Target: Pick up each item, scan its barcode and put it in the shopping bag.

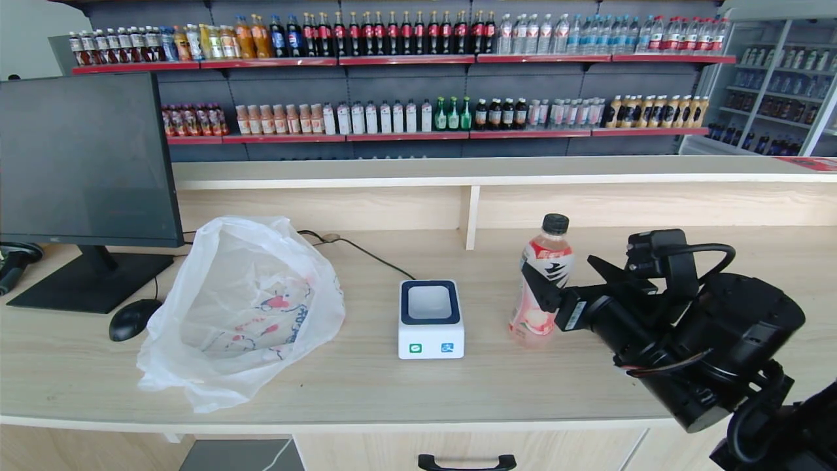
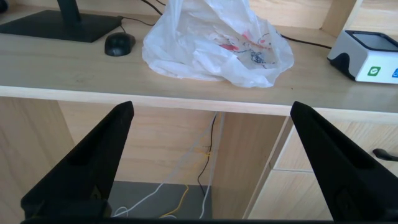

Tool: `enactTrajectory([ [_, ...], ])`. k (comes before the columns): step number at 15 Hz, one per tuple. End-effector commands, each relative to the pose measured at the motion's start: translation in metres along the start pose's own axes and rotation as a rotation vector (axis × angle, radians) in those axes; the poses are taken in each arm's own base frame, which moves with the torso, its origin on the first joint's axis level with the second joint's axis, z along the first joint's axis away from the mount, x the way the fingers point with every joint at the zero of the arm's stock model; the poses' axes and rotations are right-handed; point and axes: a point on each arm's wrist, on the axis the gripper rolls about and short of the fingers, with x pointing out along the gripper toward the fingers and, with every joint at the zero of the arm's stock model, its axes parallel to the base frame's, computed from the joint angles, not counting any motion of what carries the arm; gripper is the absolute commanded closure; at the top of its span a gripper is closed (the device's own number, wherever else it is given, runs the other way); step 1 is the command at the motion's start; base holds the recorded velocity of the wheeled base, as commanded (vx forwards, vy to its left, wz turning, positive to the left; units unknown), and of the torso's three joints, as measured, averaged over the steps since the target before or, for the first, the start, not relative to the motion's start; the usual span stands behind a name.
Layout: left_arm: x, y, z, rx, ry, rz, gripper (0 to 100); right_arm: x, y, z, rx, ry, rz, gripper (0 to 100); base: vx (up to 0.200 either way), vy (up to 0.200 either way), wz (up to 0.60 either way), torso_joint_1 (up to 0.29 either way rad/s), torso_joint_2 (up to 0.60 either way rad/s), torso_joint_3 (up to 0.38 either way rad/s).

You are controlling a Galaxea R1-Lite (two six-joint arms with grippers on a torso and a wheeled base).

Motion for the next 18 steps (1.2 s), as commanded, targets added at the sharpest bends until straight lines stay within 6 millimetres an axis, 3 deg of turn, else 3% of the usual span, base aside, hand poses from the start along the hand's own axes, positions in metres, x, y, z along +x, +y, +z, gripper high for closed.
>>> enactTrajectory([
  [1, 0.000, 0.000, 0.000, 0.000, 0.000, 0.001, 0, 0.003, 0.002, -0.006, -0.003, 0.018, 0.003, 0, 0.000, 0.000, 0.00, 0.000, 0.00, 0.000],
  [18, 0.000, 0.000, 0.000, 0.000, 0.000, -0.001, 0, 0.018, 0.009, -0.045, -0.008, 0.129, -0.011, 0, 0.000, 0.000, 0.00, 0.000, 0.00, 0.000],
])
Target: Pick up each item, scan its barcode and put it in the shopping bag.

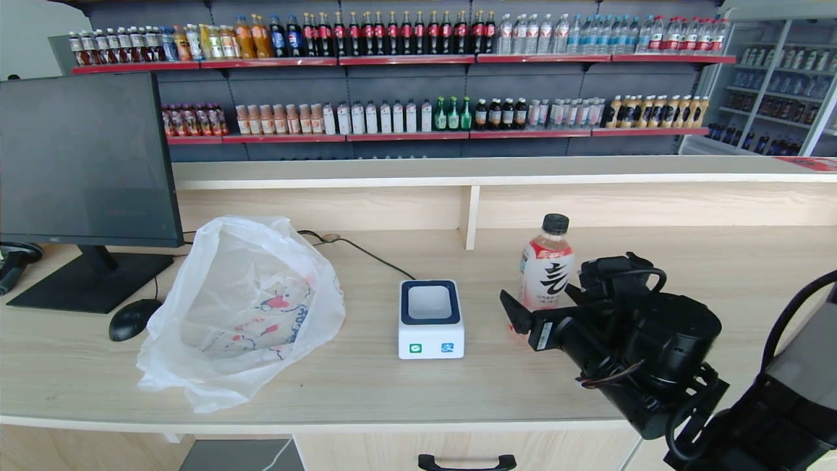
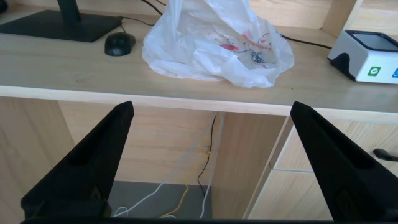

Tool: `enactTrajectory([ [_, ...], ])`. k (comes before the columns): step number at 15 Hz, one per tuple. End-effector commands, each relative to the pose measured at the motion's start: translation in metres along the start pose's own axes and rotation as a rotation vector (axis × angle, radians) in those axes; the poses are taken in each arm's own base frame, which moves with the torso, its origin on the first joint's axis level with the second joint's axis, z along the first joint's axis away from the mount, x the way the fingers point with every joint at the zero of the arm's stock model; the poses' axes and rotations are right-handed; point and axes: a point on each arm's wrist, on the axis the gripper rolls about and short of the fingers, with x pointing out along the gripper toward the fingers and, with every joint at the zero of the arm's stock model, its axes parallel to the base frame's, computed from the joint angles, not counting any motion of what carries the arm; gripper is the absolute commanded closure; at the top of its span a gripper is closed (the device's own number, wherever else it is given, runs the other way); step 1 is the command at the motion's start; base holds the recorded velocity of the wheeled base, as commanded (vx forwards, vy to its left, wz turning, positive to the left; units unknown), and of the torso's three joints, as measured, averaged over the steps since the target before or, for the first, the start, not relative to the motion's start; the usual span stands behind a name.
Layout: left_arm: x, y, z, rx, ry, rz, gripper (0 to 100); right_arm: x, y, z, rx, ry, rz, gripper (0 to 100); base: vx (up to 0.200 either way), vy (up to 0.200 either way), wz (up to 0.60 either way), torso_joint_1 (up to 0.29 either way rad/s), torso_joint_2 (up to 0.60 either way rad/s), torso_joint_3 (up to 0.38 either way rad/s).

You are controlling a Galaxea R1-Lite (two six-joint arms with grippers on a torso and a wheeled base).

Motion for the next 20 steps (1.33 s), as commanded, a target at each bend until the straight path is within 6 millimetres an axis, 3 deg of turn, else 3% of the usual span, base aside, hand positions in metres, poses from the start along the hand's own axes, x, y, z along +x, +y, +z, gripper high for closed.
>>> enactTrajectory([
  [1, 0.000, 0.000, 0.000, 0.000, 0.000, 0.001, 0, 0.005, 0.001, -0.005, 0.003, 0.011, -0.007, 0, 0.000, 0.000, 0.00, 0.000, 0.00, 0.000],
  [8, 0.000, 0.000, 0.000, 0.000, 0.000, 0.001, 0, 0.020, 0.001, -0.011, 0.015, 0.008, -0.024, 0, 0.000, 0.000, 0.00, 0.000, 0.00, 0.000],
  [20, 0.000, 0.000, 0.000, 0.000, 0.000, 0.001, 0, 0.028, 0.003, -0.018, 0.019, 0.018, -0.018, 0, 0.000, 0.000, 0.00, 0.000, 0.00, 0.000],
])
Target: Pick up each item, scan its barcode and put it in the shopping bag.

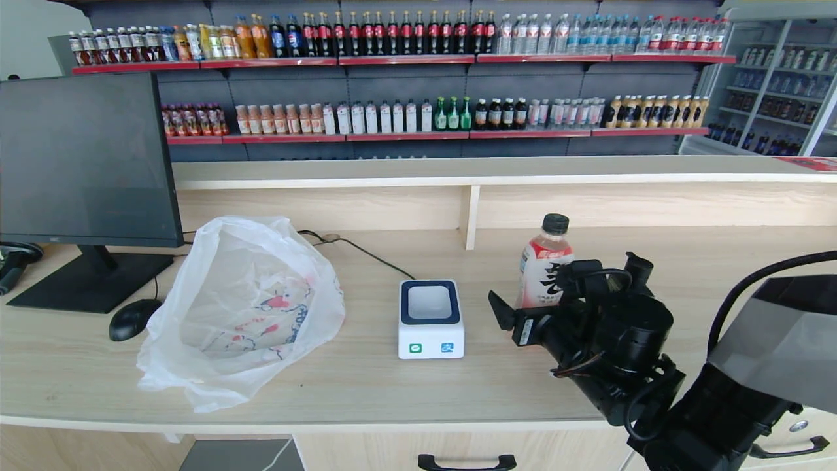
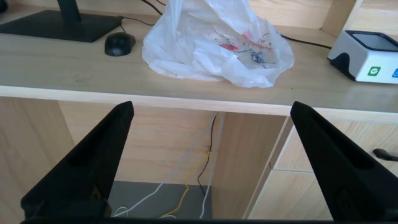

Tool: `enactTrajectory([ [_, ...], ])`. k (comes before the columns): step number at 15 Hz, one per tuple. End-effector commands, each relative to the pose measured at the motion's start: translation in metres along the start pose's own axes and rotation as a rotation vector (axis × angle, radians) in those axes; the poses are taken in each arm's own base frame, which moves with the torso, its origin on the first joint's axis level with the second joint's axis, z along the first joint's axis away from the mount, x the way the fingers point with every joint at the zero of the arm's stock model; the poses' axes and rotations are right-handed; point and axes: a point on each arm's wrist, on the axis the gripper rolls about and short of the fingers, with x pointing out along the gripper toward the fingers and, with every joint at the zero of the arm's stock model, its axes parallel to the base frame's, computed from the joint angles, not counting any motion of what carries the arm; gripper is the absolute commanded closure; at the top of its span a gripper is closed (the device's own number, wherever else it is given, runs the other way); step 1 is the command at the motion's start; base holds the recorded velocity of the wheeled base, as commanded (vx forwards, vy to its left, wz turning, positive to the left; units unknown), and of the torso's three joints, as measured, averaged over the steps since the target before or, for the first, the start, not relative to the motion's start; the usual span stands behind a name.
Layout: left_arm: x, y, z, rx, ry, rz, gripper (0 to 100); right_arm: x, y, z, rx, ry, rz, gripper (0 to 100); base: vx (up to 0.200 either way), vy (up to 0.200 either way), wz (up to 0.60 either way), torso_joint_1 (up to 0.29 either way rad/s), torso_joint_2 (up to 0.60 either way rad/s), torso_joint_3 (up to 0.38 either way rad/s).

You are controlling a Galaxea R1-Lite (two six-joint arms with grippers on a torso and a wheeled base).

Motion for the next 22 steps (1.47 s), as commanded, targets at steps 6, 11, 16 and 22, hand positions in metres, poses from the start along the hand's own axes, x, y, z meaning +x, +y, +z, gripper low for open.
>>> enactTrajectory([
  [6, 0.000, 0.000, 0.000, 0.000, 0.000, -0.001, 0, 0.006, 0.001, -0.001, 0.005, -0.009, -0.005, 0, 0.000, 0.000, 0.00, 0.000, 0.00, 0.000],
  [11, 0.000, 0.000, 0.000, 0.000, 0.000, 0.001, 0, 0.010, -0.001, 0.004, 0.018, -0.032, -0.016, 0, 0.000, 0.000, 0.00, 0.000, 0.00, 0.000],
  [16, 0.000, 0.000, 0.000, 0.000, 0.000, 0.001, 0, 0.010, -0.009, 0.008, 0.025, -0.040, -0.039, 100, 0.000, 0.000, 0.00, 0.000, 0.00, 0.000],
  [22, 0.000, 0.000, 0.000, 0.000, 0.000, 0.001, 0, 0.007, -0.009, 0.013, 0.031, -0.052, -0.034, 100, 0.000, 0.000, 0.00, 0.000, 0.00, 0.000],
])
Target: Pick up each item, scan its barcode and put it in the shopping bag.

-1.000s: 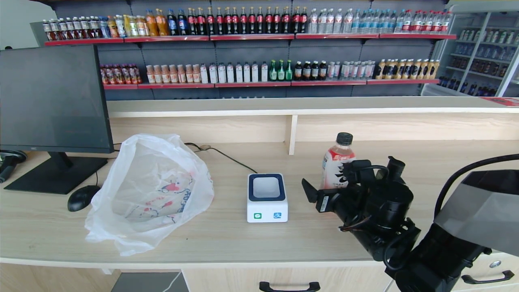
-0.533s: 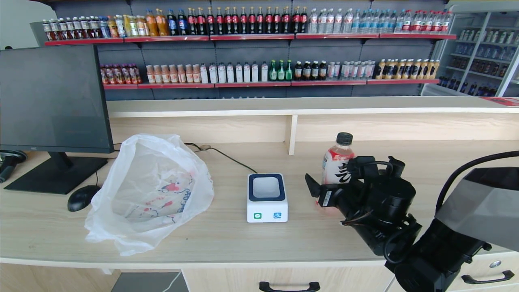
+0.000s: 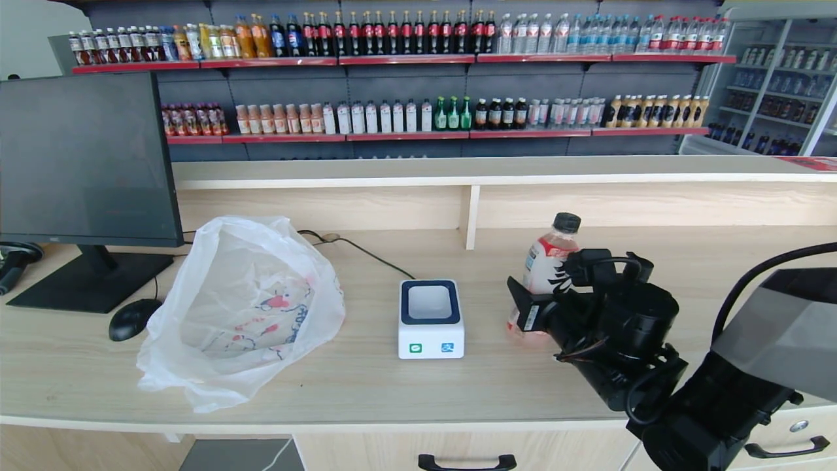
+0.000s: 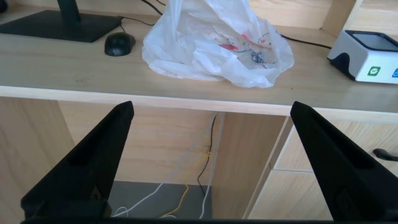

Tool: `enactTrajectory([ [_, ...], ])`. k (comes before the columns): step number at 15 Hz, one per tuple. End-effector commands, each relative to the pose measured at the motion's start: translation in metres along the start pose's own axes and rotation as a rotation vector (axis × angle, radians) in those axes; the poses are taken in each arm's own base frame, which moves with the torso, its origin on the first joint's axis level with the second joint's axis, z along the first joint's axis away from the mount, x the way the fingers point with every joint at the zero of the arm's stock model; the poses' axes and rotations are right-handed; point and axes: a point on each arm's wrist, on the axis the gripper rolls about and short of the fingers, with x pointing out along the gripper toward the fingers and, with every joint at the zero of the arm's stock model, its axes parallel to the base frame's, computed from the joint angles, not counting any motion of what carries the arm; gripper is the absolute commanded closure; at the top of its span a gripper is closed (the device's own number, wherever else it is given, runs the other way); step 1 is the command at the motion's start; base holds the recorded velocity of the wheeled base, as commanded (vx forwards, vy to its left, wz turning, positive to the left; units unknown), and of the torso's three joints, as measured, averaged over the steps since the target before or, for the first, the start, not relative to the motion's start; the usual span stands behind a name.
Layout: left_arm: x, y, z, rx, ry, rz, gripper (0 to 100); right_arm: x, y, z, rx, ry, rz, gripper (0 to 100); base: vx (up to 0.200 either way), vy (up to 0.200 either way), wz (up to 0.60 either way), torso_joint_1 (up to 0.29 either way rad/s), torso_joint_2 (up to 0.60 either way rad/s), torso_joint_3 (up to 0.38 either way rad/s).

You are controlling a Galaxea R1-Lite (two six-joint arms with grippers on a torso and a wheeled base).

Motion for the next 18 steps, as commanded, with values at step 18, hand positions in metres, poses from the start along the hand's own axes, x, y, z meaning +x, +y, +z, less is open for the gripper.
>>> enactTrajectory([
  [18, 0.000, 0.000, 0.000, 0.000, 0.000, -0.001, 0, -0.146, -0.030, 0.063, -0.015, -0.093, 0.167, 100, 0.000, 0.000, 0.00, 0.000, 0.00, 0.000],
])
